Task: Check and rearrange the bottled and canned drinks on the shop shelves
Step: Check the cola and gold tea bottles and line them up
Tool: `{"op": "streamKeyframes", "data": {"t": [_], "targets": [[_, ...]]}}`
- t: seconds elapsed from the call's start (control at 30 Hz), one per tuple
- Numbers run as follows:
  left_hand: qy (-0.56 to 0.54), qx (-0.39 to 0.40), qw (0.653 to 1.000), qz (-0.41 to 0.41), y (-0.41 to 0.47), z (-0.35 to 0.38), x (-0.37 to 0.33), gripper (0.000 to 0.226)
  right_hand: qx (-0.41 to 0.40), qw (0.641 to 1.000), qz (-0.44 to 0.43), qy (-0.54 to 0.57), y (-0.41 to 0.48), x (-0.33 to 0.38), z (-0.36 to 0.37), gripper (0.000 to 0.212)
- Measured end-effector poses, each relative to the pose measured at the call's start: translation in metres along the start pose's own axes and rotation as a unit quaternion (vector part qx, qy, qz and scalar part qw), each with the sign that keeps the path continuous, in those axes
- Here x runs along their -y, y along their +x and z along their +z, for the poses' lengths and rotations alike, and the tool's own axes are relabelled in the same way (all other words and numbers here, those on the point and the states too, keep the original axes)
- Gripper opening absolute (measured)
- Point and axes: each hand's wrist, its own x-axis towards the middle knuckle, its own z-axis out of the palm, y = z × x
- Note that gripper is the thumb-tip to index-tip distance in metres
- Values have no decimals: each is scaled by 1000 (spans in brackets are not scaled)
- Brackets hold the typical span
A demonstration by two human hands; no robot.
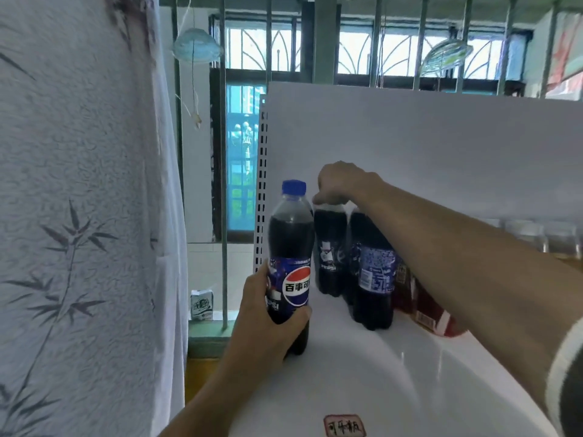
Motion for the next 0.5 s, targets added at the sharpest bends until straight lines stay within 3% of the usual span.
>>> {"op": "streamKeyframes", "data": {"t": [0.1,0.27,0.37,0.5], "targets": [[5,2,1000,12,-1,0,-2,79,-39,999,-24,-8,-16,0,-2,35],[4,-7,999,35,0,3,-4,92,-91,995,-37,2,-44,-5,-11,31],[48,-59,995,62,-1,4,-7,95,-121,991,-53,32,-61,-7,-29,32],[102,-160,950,250,-12,3,-25,70,-152,985,-65,53,-81,-11,-57,30]]}}
